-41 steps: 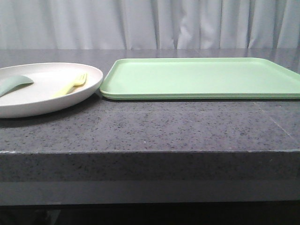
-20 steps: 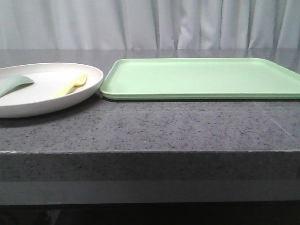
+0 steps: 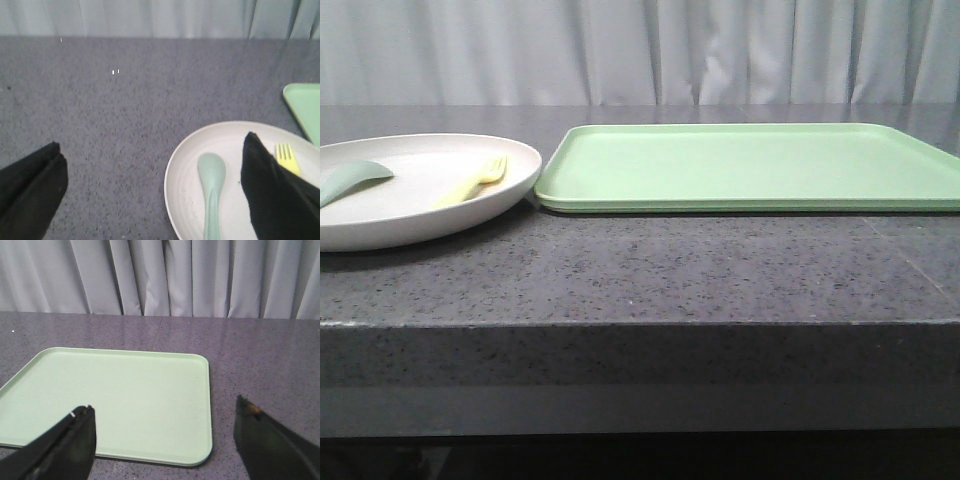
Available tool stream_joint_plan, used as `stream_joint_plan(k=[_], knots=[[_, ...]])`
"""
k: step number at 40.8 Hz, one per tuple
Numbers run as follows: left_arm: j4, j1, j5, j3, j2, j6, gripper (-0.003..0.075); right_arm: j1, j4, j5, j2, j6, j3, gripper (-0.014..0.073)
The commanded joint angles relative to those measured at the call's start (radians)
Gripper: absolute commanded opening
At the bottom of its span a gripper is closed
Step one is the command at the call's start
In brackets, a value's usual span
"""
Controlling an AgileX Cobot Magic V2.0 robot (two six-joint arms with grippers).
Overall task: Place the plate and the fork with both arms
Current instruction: 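Grasp the cream plate rim with the left gripper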
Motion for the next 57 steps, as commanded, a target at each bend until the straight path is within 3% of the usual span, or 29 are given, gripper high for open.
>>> stream_joint_plan(k=[1, 7, 13, 29, 57], knots=[[-0.008, 0.002, 0.165, -0.176, 0.131, -0.007, 0.0683, -0.003, -0.012, -0.090, 0.011, -0.003, -0.038, 0.0591], [-0.008, 0.002, 0.415, -0.364, 0.339, -0.007, 0.0683, -0.003, -0.012, -0.090, 0.011, -0.003, -0.038, 0.0591], [-0.009, 0.002, 0.523, -0.502, 0.505, -0.007, 0.0682, -0.003, -0.012, -0.090, 0.011, -0.003, -0.038, 0.0591], [-0.009, 0.002, 0.581, -0.587, 0.731, -0.001, 0.0682, -0.003, -0.012, -0.090, 0.011, -0.003, -0.038, 0.0591], [-0.009, 0.002, 0.639, -0.587, 0.812, -0.001, 0.0682, -0.003, -0.012, -0.090, 0.011, -0.003, -0.038, 0.0591]])
